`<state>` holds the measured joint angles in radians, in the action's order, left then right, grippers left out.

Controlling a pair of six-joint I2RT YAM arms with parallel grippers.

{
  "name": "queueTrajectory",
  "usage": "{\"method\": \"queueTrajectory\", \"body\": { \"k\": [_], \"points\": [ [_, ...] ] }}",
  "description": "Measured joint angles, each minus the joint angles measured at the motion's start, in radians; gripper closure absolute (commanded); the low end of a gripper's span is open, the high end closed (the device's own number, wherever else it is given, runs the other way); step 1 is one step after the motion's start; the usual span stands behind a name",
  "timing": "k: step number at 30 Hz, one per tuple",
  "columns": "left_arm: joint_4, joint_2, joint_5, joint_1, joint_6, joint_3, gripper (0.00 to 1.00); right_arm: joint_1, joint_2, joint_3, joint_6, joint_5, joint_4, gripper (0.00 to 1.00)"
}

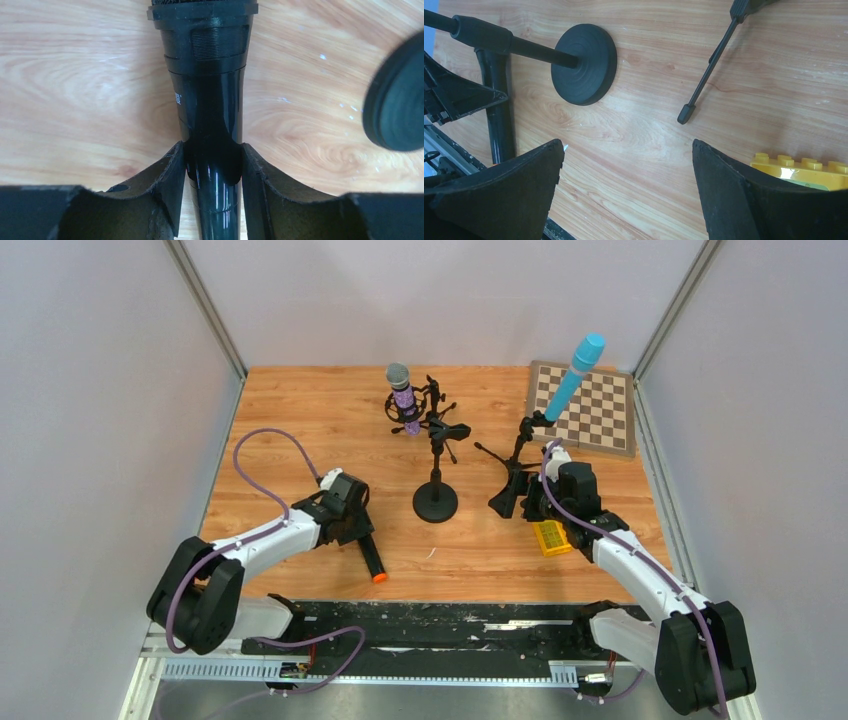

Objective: Attach the microphones to the stand

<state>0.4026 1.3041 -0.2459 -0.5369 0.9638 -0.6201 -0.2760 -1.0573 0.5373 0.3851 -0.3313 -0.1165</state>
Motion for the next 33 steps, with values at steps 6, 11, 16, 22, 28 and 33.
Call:
{"method": "queueTrajectory", "body": {
  "k": [6, 11, 16, 22, 28, 33],
  "points": [
    [-0.079, 0.017, 0.087, -0.020, -0.119, 0.006, 0.87, 0.003, 0.000, 0.000, -0.002, 0.000, 0.000, 0.02],
    [-0.068, 0.071, 0.095, -0.060, -0.205, -0.045, 0.82, 0.005, -0.005, 0.000, -0.002, 0.000, -0.001, 0.02],
    [-0.065, 0.090, 0.111, -0.081, -0.269, -0.063, 0.60, 0.005, -0.009, 0.000, -0.002, 0.000, -0.002, 0.02],
    [-0.041, 0.050, 0.099, -0.091, -0.305, -0.039, 0.55, 0.005, -0.010, 0.000, -0.002, -0.001, -0.002, 0.02],
    [0.052, -0.022, 0.047, -0.104, -0.335, -0.014, 0.55, 0.005, -0.013, 0.001, -0.002, -0.001, -0.002, 0.02],
    [0.075, -0.053, 0.041, -0.108, -0.359, -0.003, 0.02, 0.005, -0.018, 0.002, -0.002, -0.001, -0.002, 0.02]
  ]
}}
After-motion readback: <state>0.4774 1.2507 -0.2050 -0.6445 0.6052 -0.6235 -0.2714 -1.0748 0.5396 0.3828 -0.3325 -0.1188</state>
